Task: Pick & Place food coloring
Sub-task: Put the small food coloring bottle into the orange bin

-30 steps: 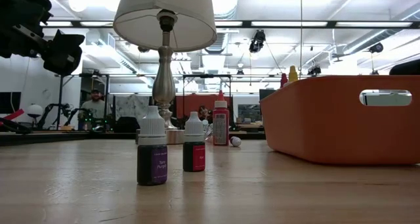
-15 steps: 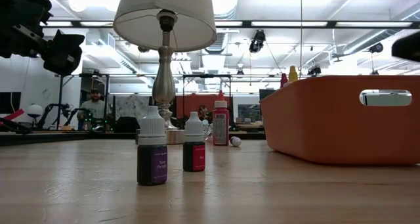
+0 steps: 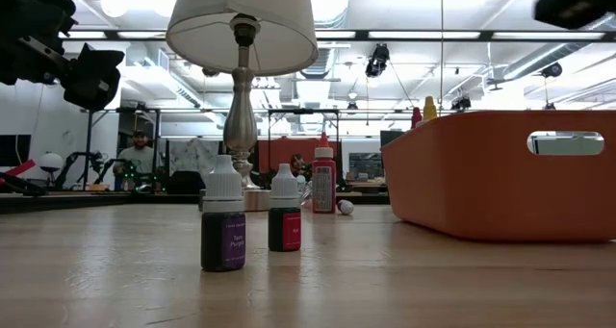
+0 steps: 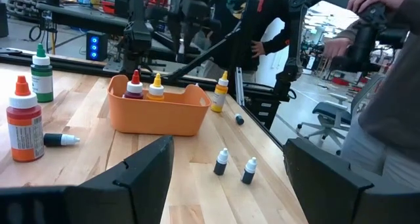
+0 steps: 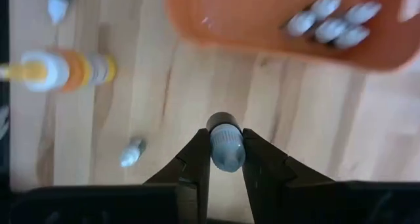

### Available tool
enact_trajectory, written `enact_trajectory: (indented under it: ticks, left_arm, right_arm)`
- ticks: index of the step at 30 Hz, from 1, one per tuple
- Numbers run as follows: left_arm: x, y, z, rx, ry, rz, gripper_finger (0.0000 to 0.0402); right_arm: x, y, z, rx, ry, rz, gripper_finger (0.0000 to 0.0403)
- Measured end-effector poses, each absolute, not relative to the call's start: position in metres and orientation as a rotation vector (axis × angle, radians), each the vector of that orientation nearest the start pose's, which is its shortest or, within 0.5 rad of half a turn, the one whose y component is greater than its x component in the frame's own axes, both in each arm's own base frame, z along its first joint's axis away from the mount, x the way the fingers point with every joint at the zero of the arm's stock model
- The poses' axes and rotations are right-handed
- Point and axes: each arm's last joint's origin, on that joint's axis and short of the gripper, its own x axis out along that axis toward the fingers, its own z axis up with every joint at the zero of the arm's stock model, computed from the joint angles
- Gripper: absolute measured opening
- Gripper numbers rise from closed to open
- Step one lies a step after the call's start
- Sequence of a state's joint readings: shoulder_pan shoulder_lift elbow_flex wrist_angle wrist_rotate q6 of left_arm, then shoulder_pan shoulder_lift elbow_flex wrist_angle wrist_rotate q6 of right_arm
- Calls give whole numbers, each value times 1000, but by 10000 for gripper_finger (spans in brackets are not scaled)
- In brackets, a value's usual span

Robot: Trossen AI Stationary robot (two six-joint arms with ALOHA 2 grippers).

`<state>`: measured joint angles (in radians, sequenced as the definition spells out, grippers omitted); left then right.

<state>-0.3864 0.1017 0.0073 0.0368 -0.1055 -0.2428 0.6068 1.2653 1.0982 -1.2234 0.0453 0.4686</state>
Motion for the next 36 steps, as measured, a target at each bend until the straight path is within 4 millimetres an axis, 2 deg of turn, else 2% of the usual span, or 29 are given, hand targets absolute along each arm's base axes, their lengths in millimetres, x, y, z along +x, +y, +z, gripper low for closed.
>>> enact_trajectory:
  ticks: [4, 8, 13, 19, 27, 36]
  left_arm:
    - [97, -36, 161, -227, 90, -272, 259]
    - [97, -36, 161, -227, 90, -272, 258]
    - [97, -36, 161, -227, 90, -272, 258]
    - [97, -36, 161, -227, 90, -272, 259]
    - [97, -36, 161, -227, 90, -272, 259]
    - [97, -36, 161, -227, 90, -272, 259]
  right_arm:
    - [191, 110, 289, -77, 1345, 109, 60]
    - [213, 102, 288, -76, 1355, 78, 60]
    - [240, 101, 270, -77, 1360, 64, 60]
    - [261, 109, 242, -104, 1384, 83, 60]
    - [275, 115, 208, -146, 1446, 82, 60]
    - [274, 110, 182, -182, 1444, 60, 60]
